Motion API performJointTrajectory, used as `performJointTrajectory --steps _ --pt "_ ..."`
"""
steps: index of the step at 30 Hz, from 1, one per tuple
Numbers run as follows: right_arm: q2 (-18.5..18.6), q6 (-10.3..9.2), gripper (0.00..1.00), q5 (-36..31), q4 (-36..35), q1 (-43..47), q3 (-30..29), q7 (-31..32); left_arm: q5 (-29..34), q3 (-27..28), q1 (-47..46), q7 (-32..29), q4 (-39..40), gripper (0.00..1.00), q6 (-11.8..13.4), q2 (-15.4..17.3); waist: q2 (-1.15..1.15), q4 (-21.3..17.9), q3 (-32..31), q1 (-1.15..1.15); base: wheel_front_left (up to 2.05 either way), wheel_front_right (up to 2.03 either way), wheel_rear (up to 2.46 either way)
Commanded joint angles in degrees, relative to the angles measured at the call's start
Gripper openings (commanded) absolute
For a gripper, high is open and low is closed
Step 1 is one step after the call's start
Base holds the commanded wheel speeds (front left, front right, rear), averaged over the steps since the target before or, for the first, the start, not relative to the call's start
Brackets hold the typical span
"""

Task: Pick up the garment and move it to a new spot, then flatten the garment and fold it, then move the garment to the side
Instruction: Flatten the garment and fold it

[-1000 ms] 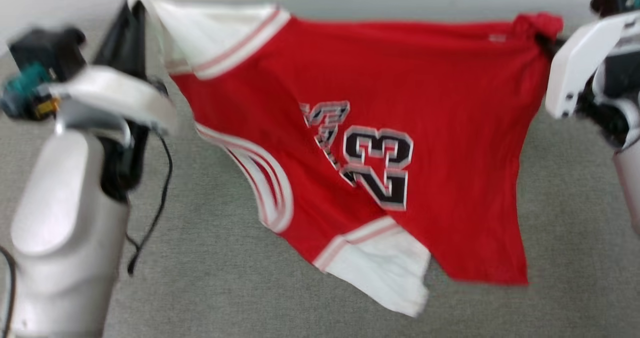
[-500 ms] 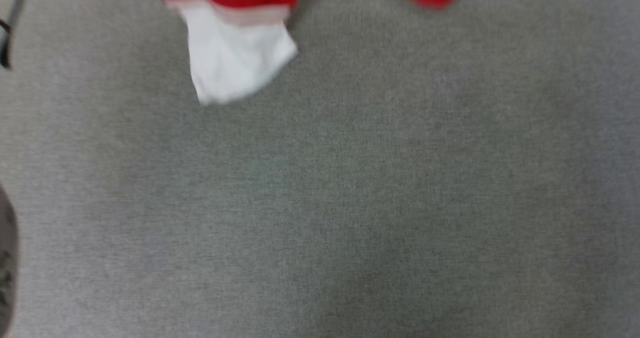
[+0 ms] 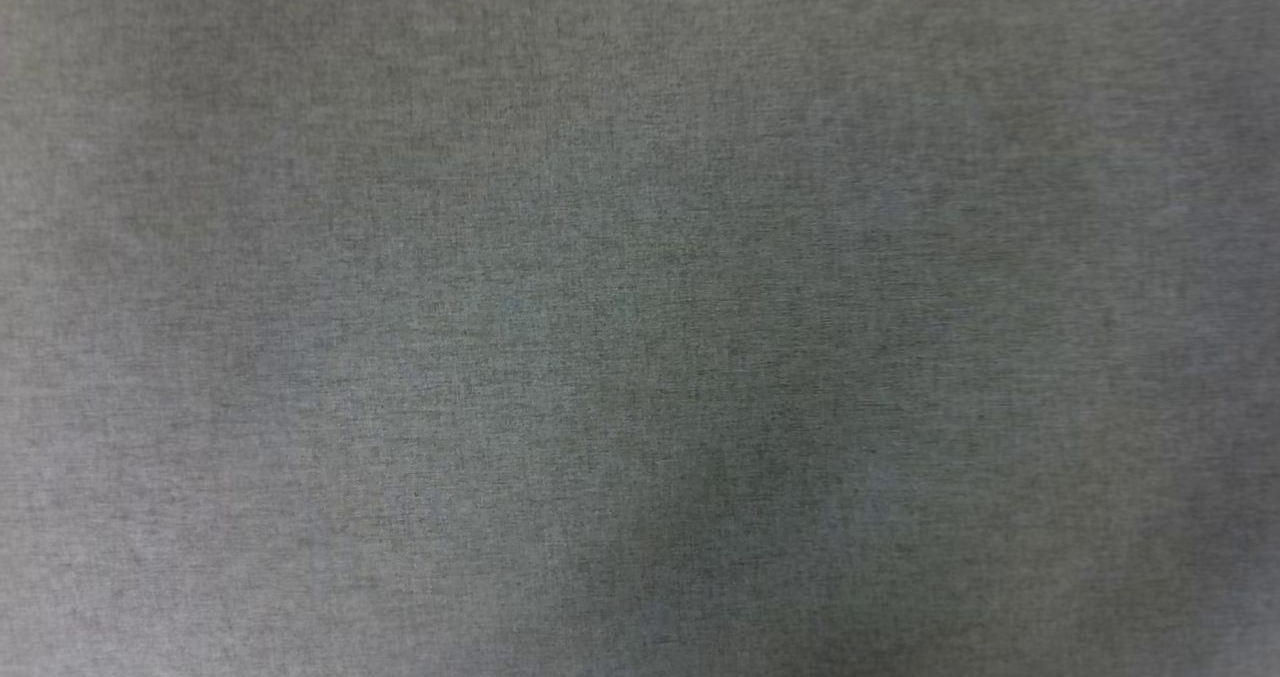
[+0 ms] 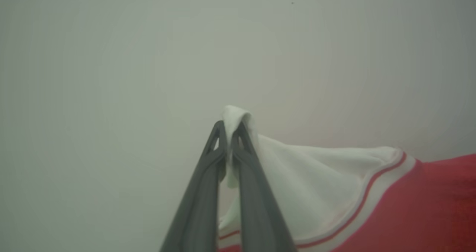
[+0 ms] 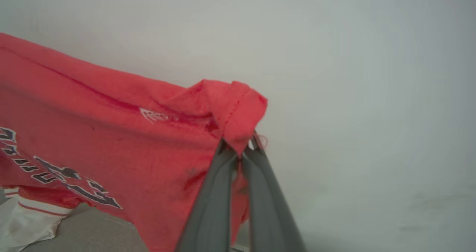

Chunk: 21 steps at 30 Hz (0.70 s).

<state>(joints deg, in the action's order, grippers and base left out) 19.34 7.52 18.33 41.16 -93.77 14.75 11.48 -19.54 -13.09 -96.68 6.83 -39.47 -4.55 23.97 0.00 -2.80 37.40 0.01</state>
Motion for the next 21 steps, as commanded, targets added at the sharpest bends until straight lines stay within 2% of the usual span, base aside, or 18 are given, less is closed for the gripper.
performJointTrajectory --steps 1,6,11,16,21 --pt "-0.4 -0.06 0.00 0.7 0.9 -0.7 0.3 -0.5 -0.4 0.0 0.0 0.5 -0.7 0.00 -0.2 -0.2 0.00 0.6 1.2 -0.01 0.00 0.00 0.00" --pt "-0.9 -0.06 0.00 2.5 5.5 -1.7 2.9 -2.4 -3.3 0.8 2.7 2.4 -4.8 0.00 -0.9 -2.0 0.00 1.4 2.0 -0.01 0.00 0.00 0.00" --pt "-0.4 -0.05 0.00 5.0 9.0 1.7 6.1 -5.5 -7.8 2.5 7.3 5.0 -8.5 0.00 -2.0 -3.9 0.00 2.3 -0.3 -0.01 0.00 0.00 0.00" --pt "0.3 -0.06 0.00 8.2 10.1 9.6 10.2 -9.4 -10.4 1.9 17.5 7.1 -9.8 0.00 -2.7 -4.7 0.00 2.9 -6.8 -0.01 0.00 0.00 0.00" --pt "1.5 -0.06 0.00 11.9 8.6 22.0 13.3 -12.4 -12.6 1.1 33.2 7.9 -6.4 0.00 -2.9 -4.5 0.00 3.5 -14.5 -0.01 0.00 0.00 0.00"
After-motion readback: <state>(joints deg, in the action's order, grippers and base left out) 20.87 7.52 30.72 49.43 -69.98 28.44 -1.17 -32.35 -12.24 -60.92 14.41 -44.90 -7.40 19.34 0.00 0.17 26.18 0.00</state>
